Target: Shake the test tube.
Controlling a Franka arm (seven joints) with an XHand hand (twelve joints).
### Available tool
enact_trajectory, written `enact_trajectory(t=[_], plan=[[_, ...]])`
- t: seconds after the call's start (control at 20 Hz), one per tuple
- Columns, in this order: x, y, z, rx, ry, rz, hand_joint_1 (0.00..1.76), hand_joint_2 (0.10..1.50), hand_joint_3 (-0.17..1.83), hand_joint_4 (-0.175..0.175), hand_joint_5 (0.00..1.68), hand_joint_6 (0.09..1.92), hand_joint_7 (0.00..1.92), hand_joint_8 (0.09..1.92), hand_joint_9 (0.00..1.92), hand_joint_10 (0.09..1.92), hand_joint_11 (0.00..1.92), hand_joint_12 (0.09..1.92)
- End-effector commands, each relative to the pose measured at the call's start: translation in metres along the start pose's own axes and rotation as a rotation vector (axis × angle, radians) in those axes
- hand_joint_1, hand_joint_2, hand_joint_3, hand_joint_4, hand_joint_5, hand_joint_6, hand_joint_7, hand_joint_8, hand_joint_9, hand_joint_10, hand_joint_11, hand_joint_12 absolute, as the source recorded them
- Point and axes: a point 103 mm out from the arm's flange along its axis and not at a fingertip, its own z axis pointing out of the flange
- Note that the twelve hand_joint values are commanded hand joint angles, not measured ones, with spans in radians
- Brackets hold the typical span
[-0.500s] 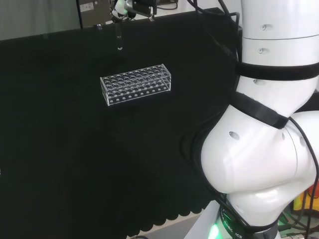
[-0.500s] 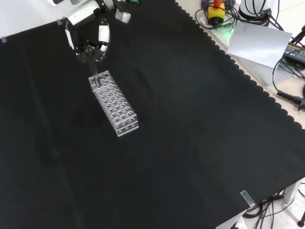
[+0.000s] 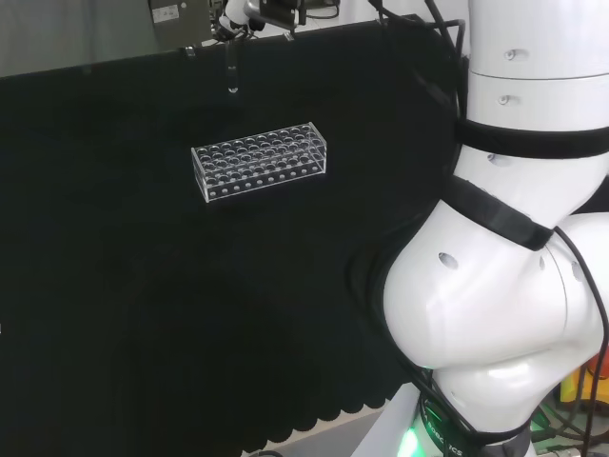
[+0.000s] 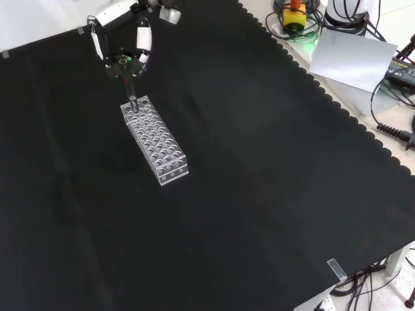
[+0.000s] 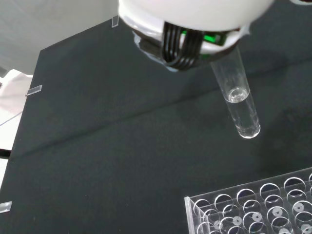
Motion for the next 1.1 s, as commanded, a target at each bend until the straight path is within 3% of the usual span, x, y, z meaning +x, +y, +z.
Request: enact_trajectory(t=[0.05, 0.45, 0.65, 0.85, 1.1], plan=[[0.019, -0.008, 0.003, 0.004, 0.003, -0.015, 1.32, 0.77, 0.45, -0.175, 1.3, 0.23, 1.31, 0.82, 1.57, 0.66, 1.16, 0.88], [0.066, -0.017, 0.019, 0.048, 0.01, -0.1, 1.32, 0.77, 0.45, -0.175, 1.3, 0.23, 1.31, 0.82, 1.57, 0.66, 1.16, 0.88], [0.071, -0.021, 0.018, 0.042, -0.003, -0.106, 1.32, 0.77, 0.45, -0.175, 1.31, 0.22, 1.31, 0.81, 1.57, 0.66, 1.16, 0.88], [0.05, -0.027, 0.008, 0.017, -0.004, -0.058, 1.32, 0.77, 0.45, -0.175, 1.31, 0.22, 1.31, 0.81, 1.57, 0.66, 1.16, 0.88], [-0.006, -0.04, -0.015, -0.034, -0.013, 0.035, 1.32, 0.77, 0.45, -0.175, 1.31, 0.22, 1.31, 0.81, 1.57, 0.66, 1.16, 0.88]])
